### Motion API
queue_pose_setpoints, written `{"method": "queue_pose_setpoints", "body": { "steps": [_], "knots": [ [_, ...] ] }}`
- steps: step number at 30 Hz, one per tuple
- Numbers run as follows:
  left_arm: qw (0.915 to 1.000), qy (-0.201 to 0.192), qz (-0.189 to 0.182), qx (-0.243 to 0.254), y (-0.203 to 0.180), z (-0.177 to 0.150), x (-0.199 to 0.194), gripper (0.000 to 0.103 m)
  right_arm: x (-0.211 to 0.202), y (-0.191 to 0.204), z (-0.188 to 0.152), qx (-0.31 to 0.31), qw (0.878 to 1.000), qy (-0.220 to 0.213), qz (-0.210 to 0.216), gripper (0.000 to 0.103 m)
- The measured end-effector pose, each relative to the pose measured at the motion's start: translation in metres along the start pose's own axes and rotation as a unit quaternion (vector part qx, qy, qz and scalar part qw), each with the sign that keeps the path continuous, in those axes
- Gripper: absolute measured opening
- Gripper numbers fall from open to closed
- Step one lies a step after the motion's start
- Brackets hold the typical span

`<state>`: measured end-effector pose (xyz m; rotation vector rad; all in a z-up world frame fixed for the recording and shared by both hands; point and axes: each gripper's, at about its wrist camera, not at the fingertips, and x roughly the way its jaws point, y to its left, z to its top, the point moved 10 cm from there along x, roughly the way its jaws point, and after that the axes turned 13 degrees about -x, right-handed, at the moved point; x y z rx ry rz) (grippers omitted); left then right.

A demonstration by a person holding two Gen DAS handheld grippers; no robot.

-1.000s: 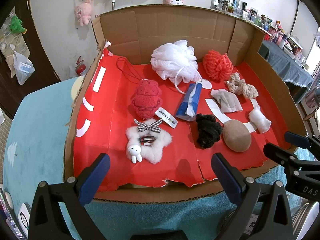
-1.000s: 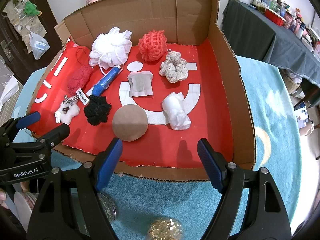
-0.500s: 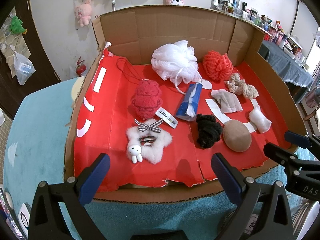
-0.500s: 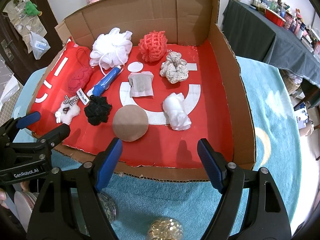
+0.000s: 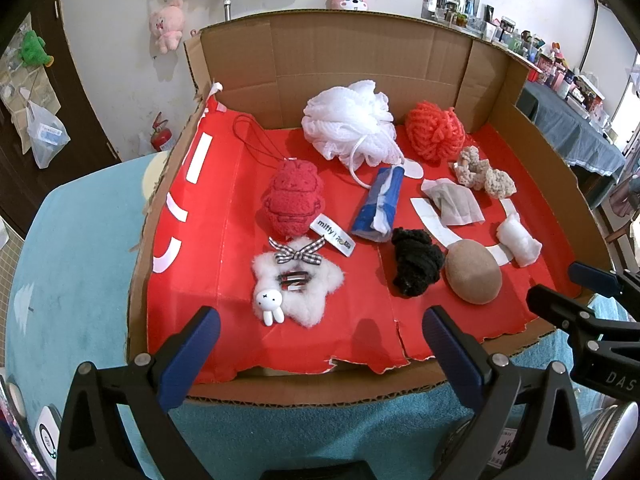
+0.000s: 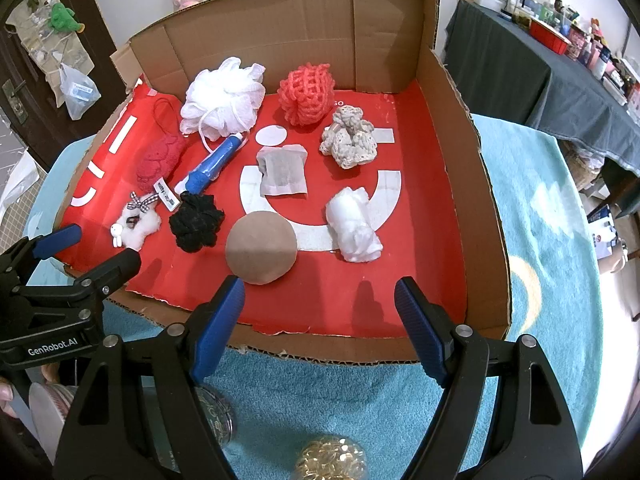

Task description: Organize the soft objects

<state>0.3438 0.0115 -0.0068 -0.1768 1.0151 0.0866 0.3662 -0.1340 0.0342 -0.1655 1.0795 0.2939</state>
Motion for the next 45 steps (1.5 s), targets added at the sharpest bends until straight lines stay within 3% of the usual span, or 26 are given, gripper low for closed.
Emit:
{"method": "queue_pose_setpoints", "body": {
  "steps": [13,21,25,29,32,35,37,42,45],
  "knots": [
    [1.0000,0.003,-0.003,-0.004,0.000,0.000,0.000,0.103,0.000,0.001,-0.001,-0.002,1.000,0.003,0.001,0.077],
    [0.9993,0.007,-0.006,-0.037,0.009,0.002,-0.005,0.103,-0.003,-0.003,0.004,0.007,1.000,0.000,0.006,0.077],
    [0.9985,-0.035,-0.007,-0.042,0.016,0.009,-0.038,0.103,-0.034,-0.010,0.013,0.018,0.999,-0.031,0.005,0.077],
    [0.9954,-0.090,-0.004,-0.033,0.022,0.008,-0.086,0.103,-0.089,-0.012,0.016,-0.014,0.996,-0.082,-0.041,0.077],
    [0.9915,-0.123,-0.023,-0.036,0.025,-0.007,-0.120,0.103,-0.124,-0.003,0.002,-0.025,0.992,-0.116,-0.044,0.077],
    [0.9887,-0.140,-0.045,-0.030,0.024,-0.033,-0.139,0.103,-0.150,0.010,-0.024,-0.031,0.988,-0.148,-0.039,0.091],
    [0.9886,-0.137,-0.057,-0.024,0.020,-0.053,-0.144,0.103,-0.157,0.018,-0.044,-0.032,0.987,-0.157,-0.030,0.093],
    [0.9874,-0.136,-0.079,-0.018,0.017,-0.105,-0.144,0.103,-0.158,0.035,-0.093,-0.030,0.984,-0.171,-0.031,0.093],
    [0.9873,-0.144,-0.064,-0.019,0.018,-0.129,-0.134,0.103,-0.142,0.042,-0.121,-0.027,0.985,-0.164,-0.041,0.093]
  ]
}}
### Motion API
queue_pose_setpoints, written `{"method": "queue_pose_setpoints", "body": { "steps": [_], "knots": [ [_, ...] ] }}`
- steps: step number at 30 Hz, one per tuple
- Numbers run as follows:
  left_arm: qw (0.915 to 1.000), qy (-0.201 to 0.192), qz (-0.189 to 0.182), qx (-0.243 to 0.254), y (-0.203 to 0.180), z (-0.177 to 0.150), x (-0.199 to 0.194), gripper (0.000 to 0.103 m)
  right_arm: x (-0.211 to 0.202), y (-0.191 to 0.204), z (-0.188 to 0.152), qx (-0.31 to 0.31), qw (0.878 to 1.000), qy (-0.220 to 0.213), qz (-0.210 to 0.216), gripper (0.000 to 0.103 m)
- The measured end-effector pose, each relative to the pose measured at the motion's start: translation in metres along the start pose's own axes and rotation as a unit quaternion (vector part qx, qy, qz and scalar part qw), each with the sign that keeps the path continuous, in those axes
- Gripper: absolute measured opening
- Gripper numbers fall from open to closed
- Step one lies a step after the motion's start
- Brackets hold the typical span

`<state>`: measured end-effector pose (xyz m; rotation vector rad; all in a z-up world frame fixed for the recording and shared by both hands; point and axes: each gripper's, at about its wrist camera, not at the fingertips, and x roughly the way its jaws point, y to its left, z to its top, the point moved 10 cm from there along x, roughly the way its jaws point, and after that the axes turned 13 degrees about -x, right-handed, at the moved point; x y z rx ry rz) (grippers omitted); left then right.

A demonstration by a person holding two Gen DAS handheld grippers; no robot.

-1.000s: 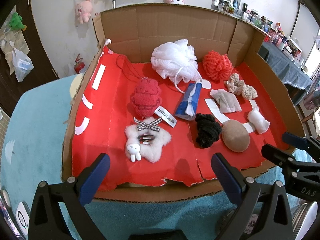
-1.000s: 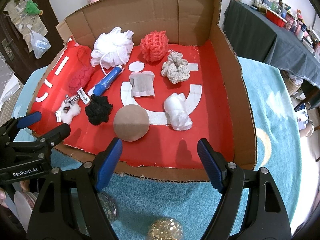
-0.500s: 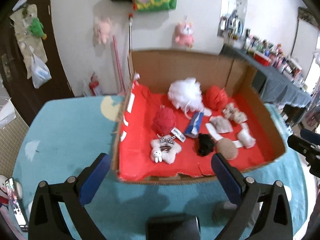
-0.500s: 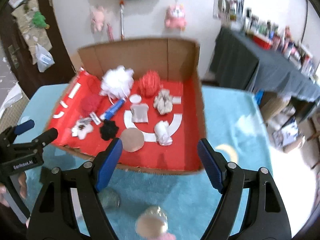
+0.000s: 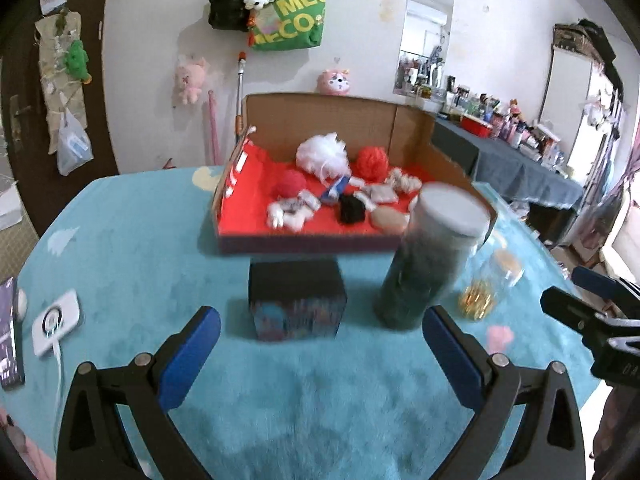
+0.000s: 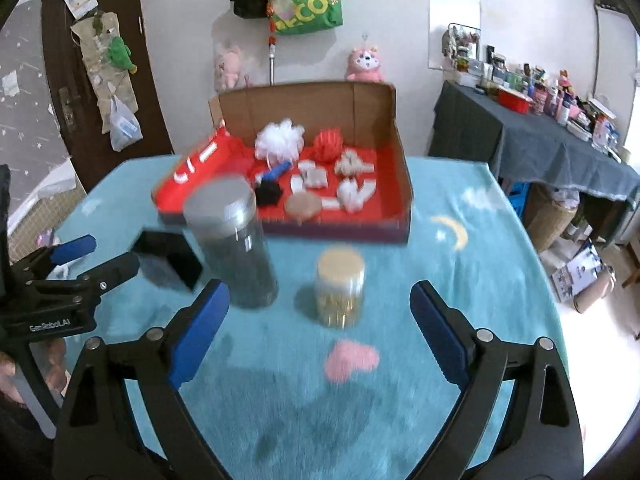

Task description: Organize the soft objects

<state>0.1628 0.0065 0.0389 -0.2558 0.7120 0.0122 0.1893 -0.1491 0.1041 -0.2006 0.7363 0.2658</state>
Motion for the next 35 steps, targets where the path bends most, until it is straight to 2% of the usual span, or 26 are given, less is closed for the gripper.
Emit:
{"method": "queue_pose_setpoints", "body": {
  "steps": [3,8,16,20,35],
  "knots": [
    [0.9998,0.003,0.014,0.012,0.001,-0.022,0.009,0.103,0.015,0.007,-0.027,0.011,1.000,0.015,0.004,0.093],
    [0.9986,0.037,0.027,0.028,0.003,-0.055,0.034,0.103,0.042,0.013,-0.058,0.012,0.999,0.043,-0.011,0.093],
    [0.9963,0.067,0.052,0.013,0.015,-0.076,0.055,0.103,0.069,0.008,-0.086,0.022,0.996,0.081,-0.030,0.093],
    [0.9959,0.066,0.062,0.013,0.017,-0.078,0.056,0.103,0.069,0.006,-0.088,0.021,0.996,0.076,-0.037,0.093],
    [0.9961,0.066,0.059,0.009,0.018,-0.078,0.054,0.103,0.071,0.005,-0.087,0.025,0.996,0.075,-0.041,0.094]
  ]
}}
